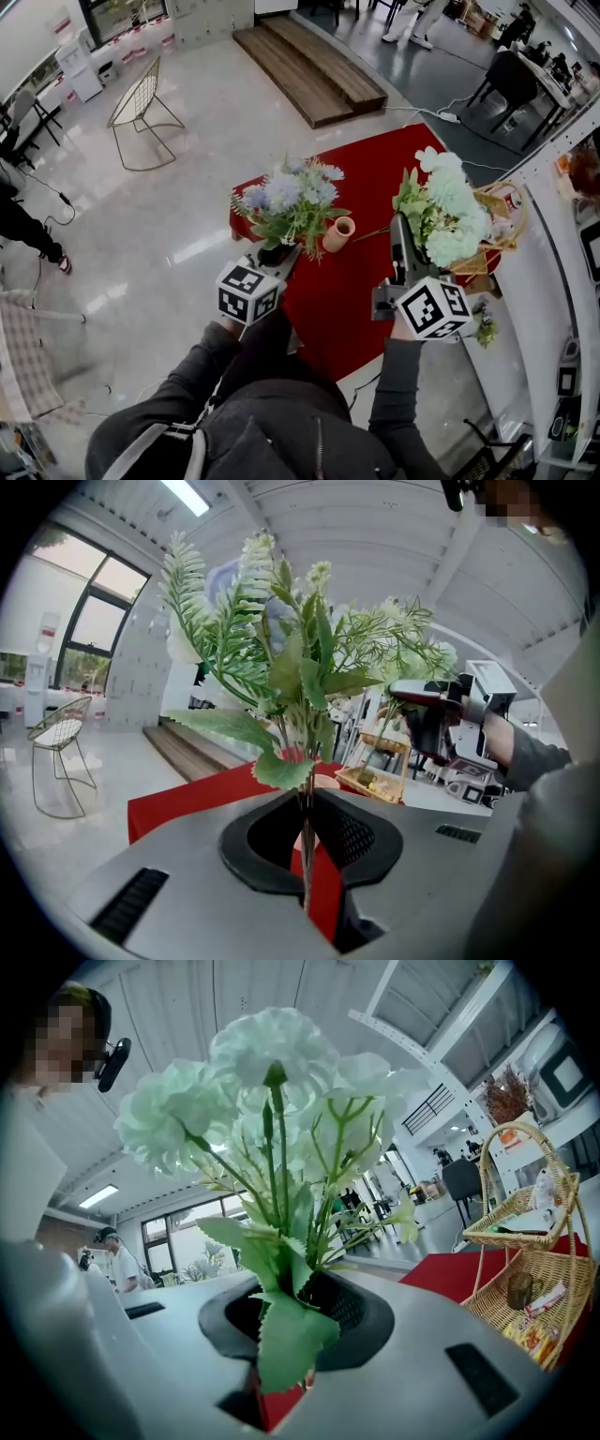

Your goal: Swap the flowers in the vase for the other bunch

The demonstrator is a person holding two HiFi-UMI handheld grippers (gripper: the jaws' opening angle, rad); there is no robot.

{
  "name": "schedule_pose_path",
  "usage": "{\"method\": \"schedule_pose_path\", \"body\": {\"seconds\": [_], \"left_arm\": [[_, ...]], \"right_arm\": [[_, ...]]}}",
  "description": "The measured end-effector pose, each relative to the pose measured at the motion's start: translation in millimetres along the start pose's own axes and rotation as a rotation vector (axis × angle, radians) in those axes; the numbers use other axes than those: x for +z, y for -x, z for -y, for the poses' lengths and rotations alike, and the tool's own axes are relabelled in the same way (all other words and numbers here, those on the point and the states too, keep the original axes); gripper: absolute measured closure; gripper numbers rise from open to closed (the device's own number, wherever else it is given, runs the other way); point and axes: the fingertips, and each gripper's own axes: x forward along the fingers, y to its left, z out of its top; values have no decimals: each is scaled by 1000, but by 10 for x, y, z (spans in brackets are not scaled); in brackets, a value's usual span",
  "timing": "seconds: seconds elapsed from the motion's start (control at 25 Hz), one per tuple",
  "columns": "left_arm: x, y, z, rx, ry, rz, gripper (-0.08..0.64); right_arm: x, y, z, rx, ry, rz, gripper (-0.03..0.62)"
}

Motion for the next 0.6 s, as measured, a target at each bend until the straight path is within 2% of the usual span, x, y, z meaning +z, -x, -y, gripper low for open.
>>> {"method": "schedule_pose_path", "body": {"seconds": [0.32, 0.6], "left_arm": [[52, -37, -90, 8, 5, -5, 517], [82, -108, -153, 11, 19, -10, 517]], "right_arm": [[-7, -224, -15, 20, 19, -9, 522], [-167, -382, 30, 23, 10, -32, 522]]}}
